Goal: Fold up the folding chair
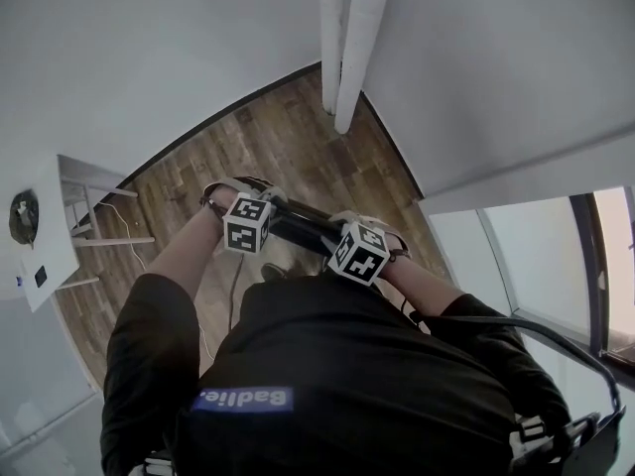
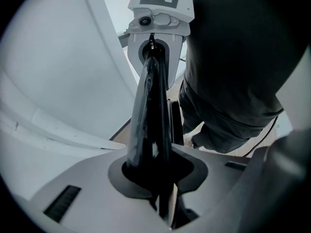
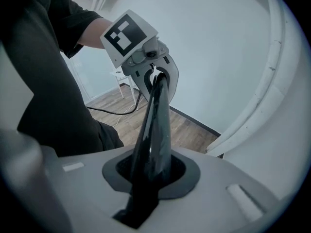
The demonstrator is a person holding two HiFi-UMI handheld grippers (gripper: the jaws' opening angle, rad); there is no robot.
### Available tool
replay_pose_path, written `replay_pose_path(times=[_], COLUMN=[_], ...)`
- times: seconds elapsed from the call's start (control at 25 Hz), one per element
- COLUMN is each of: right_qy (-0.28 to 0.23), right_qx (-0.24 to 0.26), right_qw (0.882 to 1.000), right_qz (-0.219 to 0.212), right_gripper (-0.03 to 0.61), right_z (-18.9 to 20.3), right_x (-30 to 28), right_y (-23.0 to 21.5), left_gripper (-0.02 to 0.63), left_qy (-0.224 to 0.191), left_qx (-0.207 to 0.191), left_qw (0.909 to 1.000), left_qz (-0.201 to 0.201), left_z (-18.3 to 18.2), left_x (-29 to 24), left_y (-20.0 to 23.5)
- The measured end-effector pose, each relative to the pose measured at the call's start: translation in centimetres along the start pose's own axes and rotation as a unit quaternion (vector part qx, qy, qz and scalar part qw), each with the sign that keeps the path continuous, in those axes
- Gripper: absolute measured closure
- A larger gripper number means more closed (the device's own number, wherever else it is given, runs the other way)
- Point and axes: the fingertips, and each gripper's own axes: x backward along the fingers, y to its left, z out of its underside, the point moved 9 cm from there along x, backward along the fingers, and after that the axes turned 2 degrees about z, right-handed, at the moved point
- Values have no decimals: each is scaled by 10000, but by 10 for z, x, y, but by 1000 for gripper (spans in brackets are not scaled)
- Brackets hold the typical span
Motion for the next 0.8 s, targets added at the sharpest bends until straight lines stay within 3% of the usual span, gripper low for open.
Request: replay_pose_path(times=[0.16,0.4,0.8], right_qy=[-15,35,248], right_qx=[273,813,1445], right_qw=[9996,9965,9873], right_qz=[-60,-184,-614], right_gripper=[515,522,525], right_z=[-4,-36,-184], right_x=[0,-9,-63], right_y=[-10,-34,-67], left_gripper=[559,571,571], left_qy=[18,-77,-318], left_qx=[289,726,1460], left_qw=[9992,9970,9887], left_qz=[267,262,104], left_z=[4,36,172], left_x=[3,15,83], left_y=[7,19,25])
